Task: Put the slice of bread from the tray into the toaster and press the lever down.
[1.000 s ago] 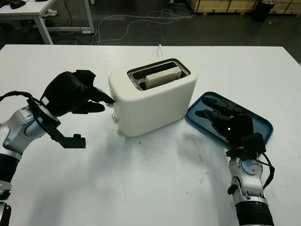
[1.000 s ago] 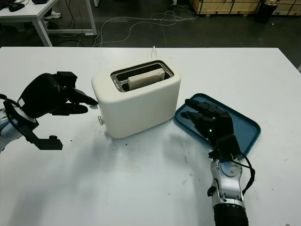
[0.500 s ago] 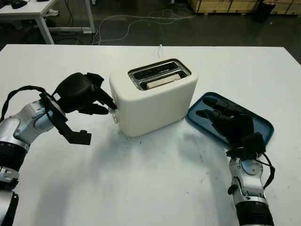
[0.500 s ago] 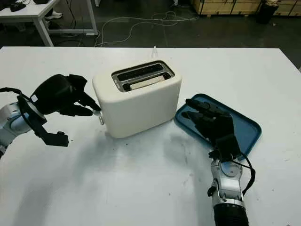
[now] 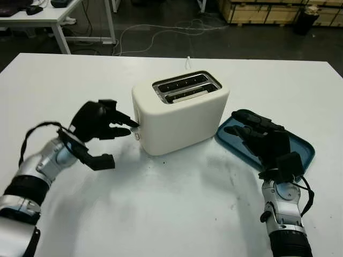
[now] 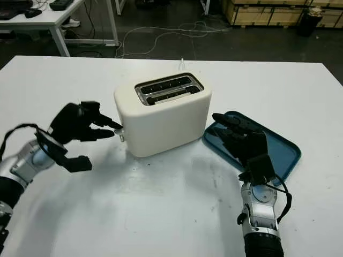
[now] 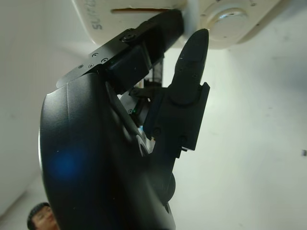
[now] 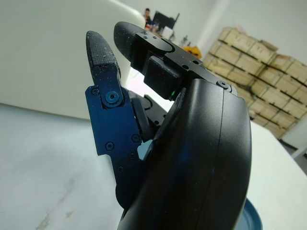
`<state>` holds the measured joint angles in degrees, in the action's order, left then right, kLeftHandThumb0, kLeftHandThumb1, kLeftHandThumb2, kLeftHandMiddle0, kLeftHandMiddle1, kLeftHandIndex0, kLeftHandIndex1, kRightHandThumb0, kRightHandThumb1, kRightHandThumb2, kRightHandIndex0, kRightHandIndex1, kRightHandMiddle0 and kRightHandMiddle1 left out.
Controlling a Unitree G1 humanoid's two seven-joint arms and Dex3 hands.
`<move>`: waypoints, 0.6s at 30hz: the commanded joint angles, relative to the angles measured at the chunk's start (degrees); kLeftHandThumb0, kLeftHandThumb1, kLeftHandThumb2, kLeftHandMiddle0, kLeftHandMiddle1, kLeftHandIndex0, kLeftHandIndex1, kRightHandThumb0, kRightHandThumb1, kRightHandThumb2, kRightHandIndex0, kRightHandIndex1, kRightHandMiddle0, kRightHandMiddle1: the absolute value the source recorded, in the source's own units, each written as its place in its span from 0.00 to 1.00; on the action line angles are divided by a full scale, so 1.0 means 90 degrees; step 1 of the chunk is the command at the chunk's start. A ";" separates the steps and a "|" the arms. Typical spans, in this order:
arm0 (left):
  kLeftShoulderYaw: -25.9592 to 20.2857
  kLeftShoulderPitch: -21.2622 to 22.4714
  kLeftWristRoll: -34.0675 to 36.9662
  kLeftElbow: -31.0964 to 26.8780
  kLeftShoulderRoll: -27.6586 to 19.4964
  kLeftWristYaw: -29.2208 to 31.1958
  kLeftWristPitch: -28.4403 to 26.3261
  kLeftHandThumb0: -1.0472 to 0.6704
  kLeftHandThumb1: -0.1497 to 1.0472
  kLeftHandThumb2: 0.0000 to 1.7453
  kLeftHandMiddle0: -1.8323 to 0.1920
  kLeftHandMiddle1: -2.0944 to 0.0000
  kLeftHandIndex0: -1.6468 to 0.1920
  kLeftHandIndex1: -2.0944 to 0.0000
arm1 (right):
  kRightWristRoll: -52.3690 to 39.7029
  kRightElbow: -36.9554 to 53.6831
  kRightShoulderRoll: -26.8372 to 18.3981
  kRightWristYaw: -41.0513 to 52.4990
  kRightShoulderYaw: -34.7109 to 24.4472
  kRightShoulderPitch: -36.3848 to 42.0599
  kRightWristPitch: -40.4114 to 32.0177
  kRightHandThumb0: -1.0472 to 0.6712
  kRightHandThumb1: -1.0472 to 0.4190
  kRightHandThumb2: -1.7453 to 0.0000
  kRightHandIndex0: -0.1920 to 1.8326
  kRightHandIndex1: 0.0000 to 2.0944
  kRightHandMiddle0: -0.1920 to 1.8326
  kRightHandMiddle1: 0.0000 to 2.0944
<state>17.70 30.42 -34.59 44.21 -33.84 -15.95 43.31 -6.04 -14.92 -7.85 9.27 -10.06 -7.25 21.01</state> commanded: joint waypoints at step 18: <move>0.1289 -0.0376 -0.0862 0.0316 0.0473 0.0124 -0.0345 0.47 0.87 0.00 0.63 0.17 0.29 0.99 | 0.0039 0.0033 -0.0061 -0.0040 -0.0005 0.0030 0.0041 0.31 0.10 1.00 0.63 0.19 0.64 0.00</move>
<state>21.00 30.63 -34.03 44.81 -34.65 -20.24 43.10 -5.66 -14.88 -7.86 9.27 -9.97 -7.16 21.01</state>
